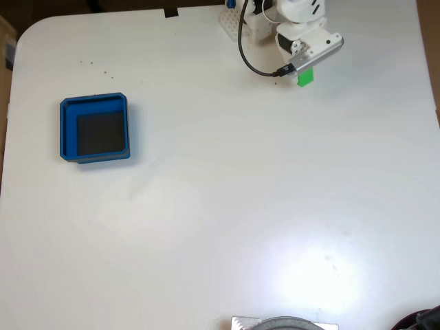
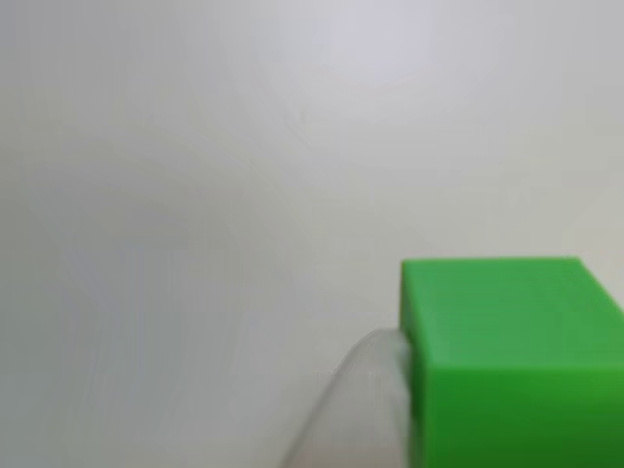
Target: Pick up green cube and drop it in the blue box
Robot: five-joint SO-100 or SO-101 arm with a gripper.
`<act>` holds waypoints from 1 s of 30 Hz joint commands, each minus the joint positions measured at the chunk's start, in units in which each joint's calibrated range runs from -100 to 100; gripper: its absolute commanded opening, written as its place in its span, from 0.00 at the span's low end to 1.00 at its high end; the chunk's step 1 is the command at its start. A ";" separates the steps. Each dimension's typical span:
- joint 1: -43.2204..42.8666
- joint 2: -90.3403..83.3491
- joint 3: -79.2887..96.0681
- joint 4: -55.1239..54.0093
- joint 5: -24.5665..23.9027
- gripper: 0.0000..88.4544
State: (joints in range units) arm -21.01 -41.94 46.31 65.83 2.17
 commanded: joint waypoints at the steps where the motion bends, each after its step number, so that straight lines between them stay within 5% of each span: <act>1: 0.78 -2.38 -2.95 -5.04 0.24 0.05; 11: 1.31 -2.38 -2.95 -13.44 0.29 0.05; 30: 22.08 -2.29 -2.86 -34.39 0.29 0.05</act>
State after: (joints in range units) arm -0.89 -41.94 46.31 35.46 2.37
